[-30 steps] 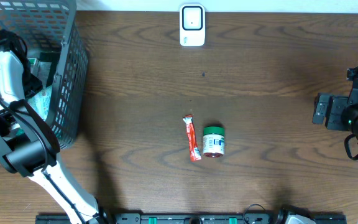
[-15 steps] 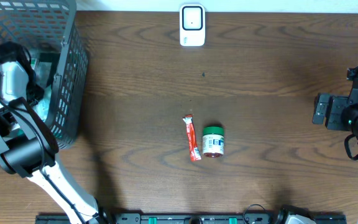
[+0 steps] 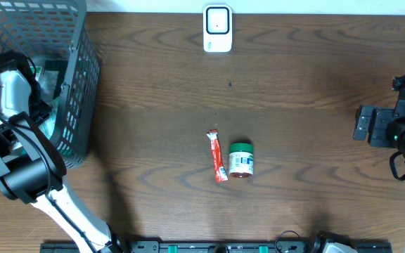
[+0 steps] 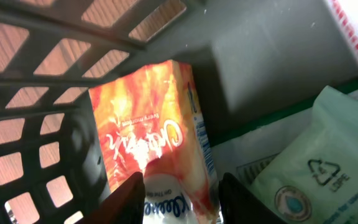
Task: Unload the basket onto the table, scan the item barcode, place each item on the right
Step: 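Reach into the basket and grasp the orange tissue pack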
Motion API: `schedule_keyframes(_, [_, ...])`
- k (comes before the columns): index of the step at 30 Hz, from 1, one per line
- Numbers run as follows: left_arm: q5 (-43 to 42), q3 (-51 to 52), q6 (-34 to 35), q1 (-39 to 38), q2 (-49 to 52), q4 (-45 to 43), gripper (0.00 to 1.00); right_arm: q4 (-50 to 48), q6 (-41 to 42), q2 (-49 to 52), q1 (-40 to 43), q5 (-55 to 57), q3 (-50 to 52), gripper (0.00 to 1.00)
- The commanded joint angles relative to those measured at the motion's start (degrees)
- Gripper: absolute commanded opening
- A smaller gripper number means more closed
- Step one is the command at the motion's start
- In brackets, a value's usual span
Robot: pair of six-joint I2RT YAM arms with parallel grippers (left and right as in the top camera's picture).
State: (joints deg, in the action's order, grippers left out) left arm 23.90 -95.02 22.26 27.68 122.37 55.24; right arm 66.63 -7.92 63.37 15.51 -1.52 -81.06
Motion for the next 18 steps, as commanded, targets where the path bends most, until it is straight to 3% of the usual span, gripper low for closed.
schedule_keyframes(1, [-0.3, 1.1, 0.5, 0.0, -1.5, 0.8, 0.41, 0.0, 0.6, 0.0, 0.4, -0.1, -0.7, 0.99])
schedule_keyframes(4, [-0.3, 3.6, 1.2, 0.0, -1.5, -0.6, 0.38, 0.0, 0.6, 0.0, 0.4, -0.1, -0.7, 0.99])
schedule_keyframes(6, [-0.3, 4.2, 1.1, 0.0, -1.5, -0.9, 0.14, 0.0, 0.6, 0.0, 0.4, -0.1, -0.7, 0.99])
schedule_keyframes(7, [-0.3, 4.1, 1.1, 0.0, -1.5, -1.0, 0.08, 0.0, 0.6, 0.0, 0.4, -0.1, -0.7, 0.99])
schedule_keyframes(13, [-0.3, -1.8, 1.1, 0.0, -5.6, 1.6, 0.07, 0.0, 0.6, 0.0, 0.4, -0.1, -0.7, 0.99])
schedule_keyframes(18, [-0.3, -4.0, 2.4, 0.0, -20.3, 1.0, 0.07, 0.0, 0.6, 0.0, 0.4, -0.1, -0.7, 0.99])
